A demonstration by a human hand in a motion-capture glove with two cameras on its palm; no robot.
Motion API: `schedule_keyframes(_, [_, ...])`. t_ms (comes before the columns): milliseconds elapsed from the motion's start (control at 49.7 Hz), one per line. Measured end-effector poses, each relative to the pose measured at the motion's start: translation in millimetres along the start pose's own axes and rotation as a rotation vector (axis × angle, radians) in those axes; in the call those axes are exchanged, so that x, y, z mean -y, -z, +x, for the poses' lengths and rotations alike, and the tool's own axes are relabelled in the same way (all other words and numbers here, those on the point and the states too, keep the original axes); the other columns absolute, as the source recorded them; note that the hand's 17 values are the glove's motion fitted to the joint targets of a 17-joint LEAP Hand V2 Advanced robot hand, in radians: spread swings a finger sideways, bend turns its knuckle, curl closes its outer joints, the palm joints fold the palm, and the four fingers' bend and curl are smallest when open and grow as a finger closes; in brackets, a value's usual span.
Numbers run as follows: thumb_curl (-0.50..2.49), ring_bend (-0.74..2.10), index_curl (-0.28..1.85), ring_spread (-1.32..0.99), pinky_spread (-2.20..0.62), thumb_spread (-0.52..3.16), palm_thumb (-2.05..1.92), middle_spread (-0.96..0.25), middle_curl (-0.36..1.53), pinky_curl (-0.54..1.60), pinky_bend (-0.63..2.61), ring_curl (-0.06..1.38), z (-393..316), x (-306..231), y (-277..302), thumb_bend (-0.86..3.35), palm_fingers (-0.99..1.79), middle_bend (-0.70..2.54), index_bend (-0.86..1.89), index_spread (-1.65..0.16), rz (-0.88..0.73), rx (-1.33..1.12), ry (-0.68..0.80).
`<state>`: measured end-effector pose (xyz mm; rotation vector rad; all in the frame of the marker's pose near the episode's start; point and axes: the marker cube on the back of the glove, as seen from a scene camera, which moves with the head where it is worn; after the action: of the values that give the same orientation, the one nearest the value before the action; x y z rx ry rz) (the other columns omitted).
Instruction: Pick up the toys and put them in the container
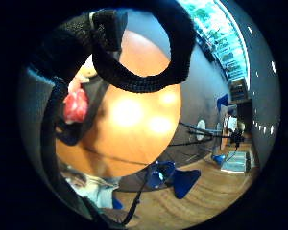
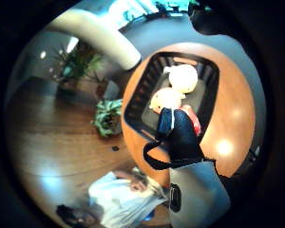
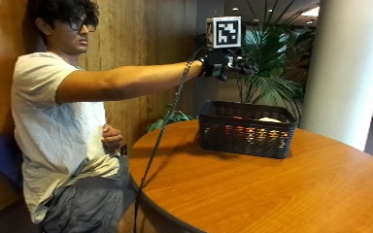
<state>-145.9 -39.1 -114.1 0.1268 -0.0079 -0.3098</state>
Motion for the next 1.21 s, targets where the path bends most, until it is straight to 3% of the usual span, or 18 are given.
schedule_keyframes(282, [0.51, 0.46, 0.54, -0.07, 0.02, 1.39, 0.24, -0.05, 0.46, 0.32, 0.94, 0.44, 77.6, -45.9, -38.8, 0.03, -0.01, 0.17, 0.26, -0.34, -0.060, -0.068, -0.167])
schedule_keyframes(402, [0.50, 0.45, 0.54, -0.06, 0.02, 1.39, 0.25, -0.04, 0.45, 0.32, 0.94, 0.43, 98.7, -63.1, -49.3, 0.01, 0.01, 0.17, 0.27, -0.34, -0.079, -0.084, -0.121])
schedule_keyframes(765, [0.46, 0.42, 0.53, -0.06, 0.02, 1.39, 0.28, -0.04, 0.41, 0.32, 0.91, 0.43, 155.2, -97.1, -63.0, -0.01, 0.01, 0.17, 0.27, -0.34, -0.088, -0.099, -0.264])
schedule_keyframes(1207, [0.43, 0.40, 0.53, -0.06, 0.02, 1.40, 0.29, -0.04, 0.37, 0.32, 0.88, 0.43, 181.9, -120.2, -75.1, -0.01, 0.02, 0.17, 0.29, -0.34, -0.103, -0.124, -0.238])
